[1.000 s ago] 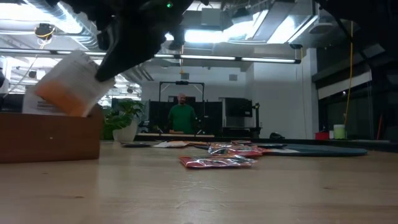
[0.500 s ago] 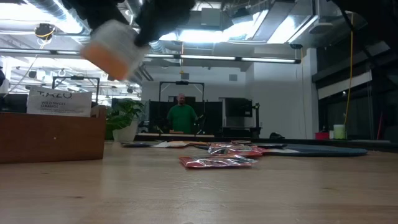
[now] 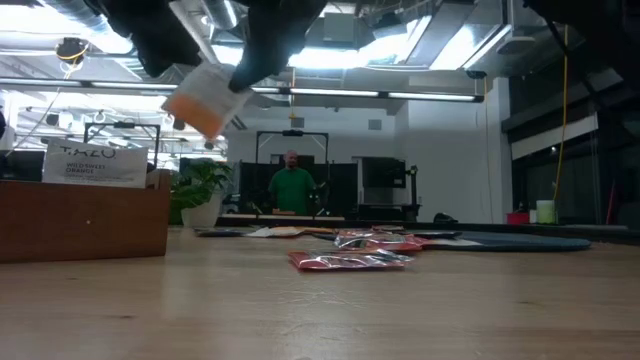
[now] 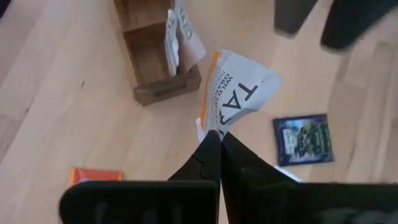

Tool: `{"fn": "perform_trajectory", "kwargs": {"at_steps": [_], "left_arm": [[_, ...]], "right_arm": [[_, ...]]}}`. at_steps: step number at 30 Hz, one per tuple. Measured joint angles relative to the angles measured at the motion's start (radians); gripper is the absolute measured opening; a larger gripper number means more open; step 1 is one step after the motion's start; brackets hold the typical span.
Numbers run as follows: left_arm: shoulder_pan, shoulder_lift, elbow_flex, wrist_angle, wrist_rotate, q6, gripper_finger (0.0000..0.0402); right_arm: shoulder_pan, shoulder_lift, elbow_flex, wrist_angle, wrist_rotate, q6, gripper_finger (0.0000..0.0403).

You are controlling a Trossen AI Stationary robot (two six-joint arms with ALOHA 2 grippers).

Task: Pick & Place Tea
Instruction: Put the white tea bag into the right section of the wooden organizer

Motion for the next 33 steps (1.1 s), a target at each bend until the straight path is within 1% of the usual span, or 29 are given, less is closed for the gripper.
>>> {"fn": "perform_trajectory", "kwargs": {"at_steps": [6,10,14,19,21,24,27,29,31,33], "left_arm": [[-0.005,0.0,0.0,-0.006,-0.012,0.03,0.0139],[-0.005,0.003,0.0,-0.016,-0.02,0.03,0.0159],[-0.005,0.008,0.0,-0.026,-0.03,0.031,0.0166],[0.0,0.011,0.0,-0.051,-0.054,0.039,0.0161],[0.0,0.011,0.0,-0.055,-0.064,0.041,0.0151],[0.0,0.011,0.0,-0.055,-0.063,0.041,0.0125],[0.0,0.011,0.0,-0.054,-0.057,0.035,0.0083],[0.0,0.011,0.0,-0.054,-0.049,0.016,0.0047],[0.0,0.011,0.0,-0.053,-0.049,-0.011,0.0015],[-0.003,0.011,0.0,-0.051,-0.057,-0.038,0.0006]], "right_arm": [[-0.017,-0.004,0.0,0.024,0.016,0.022,0.0],[-0.016,-0.004,0.0,0.071,0.061,0.021,0.0],[-0.016,-0.004,0.0,0.097,0.066,0.018,0.0],[-0.019,-0.004,0.0,0.119,0.068,0.017,0.0],[-0.019,-0.004,0.0,0.125,0.068,0.018,0.0001],[-0.019,-0.004,0.0,0.125,0.07,0.018,0.0007],[-0.02,-0.004,0.0,0.125,0.07,0.018,0.0016],[-0.02,-0.004,0.0,0.117,0.07,0.018,0.0022],[-0.02,-0.009,0.0,0.08,0.07,0.018,0.0026],[-0.02,-0.016,0.0,0.032,0.07,0.018,0.003]]}}
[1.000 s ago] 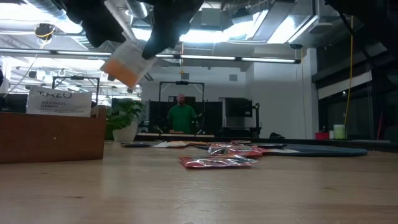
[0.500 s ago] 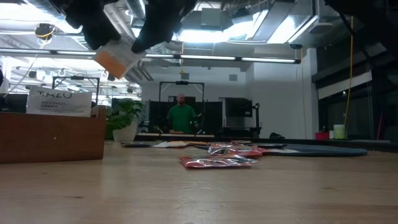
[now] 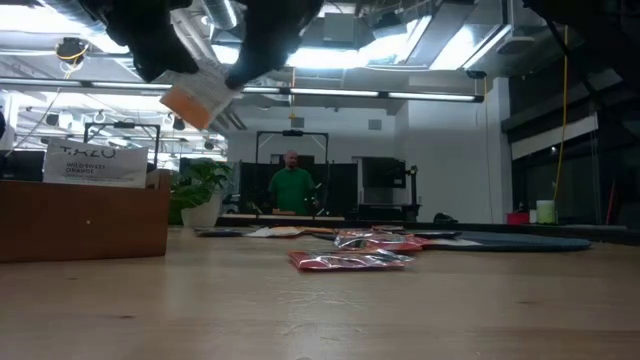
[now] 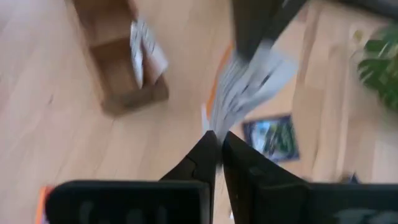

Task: Pick & Place Tea
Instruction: Put the white tea bag into the right section of the wooden organizer

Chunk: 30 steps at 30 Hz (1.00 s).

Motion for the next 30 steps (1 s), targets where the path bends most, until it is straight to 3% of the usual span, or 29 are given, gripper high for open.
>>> {"fn": "perform_trajectory", "kwargs": {"at_steps": [7,12,17,22,26,30], "left_arm": [[-0.069,0.0,0.0,0.031,-0.07,-0.062,0.0002],[-0.168,-0.001,-0.007,0.046,-0.214,-0.133,0.0002],[-0.26,-0.018,-0.124,0.268,-0.289,-0.158,0.0002],[-0.288,-0.038,-0.234,0.473,-0.301,-0.139,0.0002],[-0.288,-0.039,-0.297,0.705,-0.299,-0.046,0.0002],[-0.287,-0.028,-0.367,0.906,-0.305,0.027,0.0002]], "right_arm": [[0.013,-0.033,0.0,-0.113,-0.048,0.003,0.0034],[0.025,-0.069,-0.004,-0.24,-0.059,0.038,0.0035],[0.048,-0.182,-0.158,-0.217,-0.054,0.082,0.0035],[0.076,-0.44,-0.563,0.119,-0.056,0.177,0.0036],[0.094,-0.656,-0.931,0.539,-0.014,0.287,0.0036],[0.105,-0.781,-1.25,1.008,0.013,0.386,0.0036]]}}
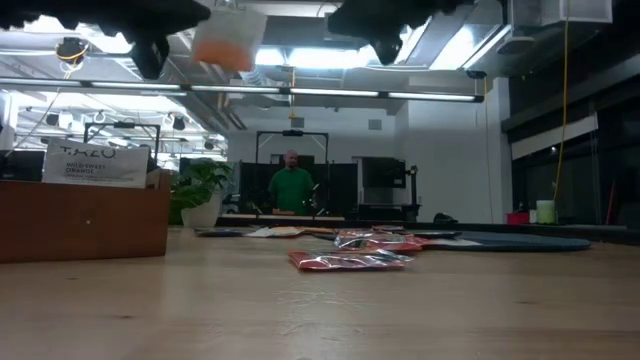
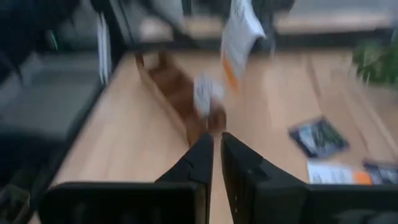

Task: Pick & Place Tea
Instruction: Put the white tea bag into the right section of the wooden organizer

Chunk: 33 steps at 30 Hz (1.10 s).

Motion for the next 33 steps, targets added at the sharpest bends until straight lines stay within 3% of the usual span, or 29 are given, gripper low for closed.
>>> {"fn": "perform_trajectory", "kwargs": {"at_steps": [4,7,12,23,28,33], "left_arm": [[0.0,0.023,-0.063,0.197,-0.001,0.045,0.0002],[0.0,0.046,-0.075,0.273,0.001,0.068,0.0002],[0.0,0.087,-0.077,0.362,0.012,0.103,0.0002],[0.056,0.177,-0.076,0.475,0.082,0.112,0.0002],[0.062,0.177,-0.076,0.475,0.091,0.117,0.0002],[0.061,0.177,-0.076,0.475,0.093,0.122,0.0002]], "right_arm": [[-0.008,-0.023,-0.195,0.416,0.003,0.066,0.0036],[-0.025,-0.014,-0.246,0.55,-0.001,0.073,0.0036],[-0.046,0.003,-0.224,0.56,-0.014,0.048,0.0055],[-0.062,0.15,-0.064,0.555,-0.051,0.021,0.0182],[-0.062,0.175,-0.024,0.555,-0.051,0.01,0.0193],[-0.062,0.188,0.007,0.555,-0.052,0.007,0.0177]]}}
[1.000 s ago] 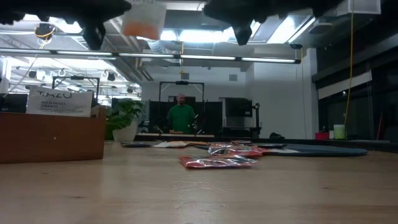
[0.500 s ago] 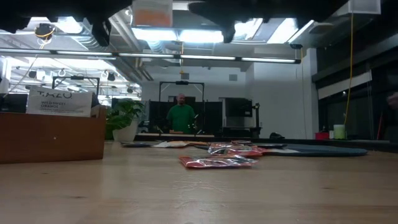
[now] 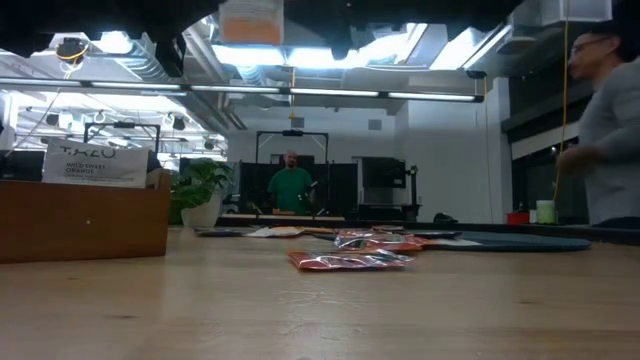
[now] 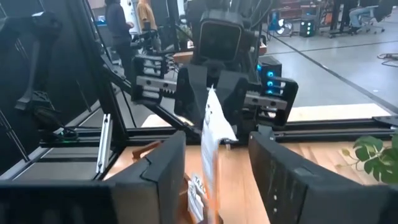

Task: Pick & Place Tea
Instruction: Put the white tea bag into the right section of the wooden organizer

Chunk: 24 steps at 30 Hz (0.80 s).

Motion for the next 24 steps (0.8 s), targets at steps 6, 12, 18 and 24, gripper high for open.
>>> {"fn": "perform_trajectory", "kwargs": {"at_steps": [6,12,18,24], "left_arm": [[0.0,0.0,0.0,0.0,0.0,0.017,0.0002],[0.0,0.0,0.0,-0.004,-0.003,0.036,0.0002],[0.0,-0.001,0.0,-0.014,-0.01,0.068,0.0002],[0.017,-0.053,0.001,-0.08,-0.039,0.04,0.0019]], "right_arm": [[0.0,0.032,0.031,-0.002,-0.002,-0.001,0.0118],[-0.002,0.063,0.052,0.0,-0.051,-0.005,0.0032],[0.002,0.063,0.052,-0.019,-0.052,-0.026,0.0007],[0.021,0.062,0.052,-0.092,-0.049,-0.03,0.0004]]}}
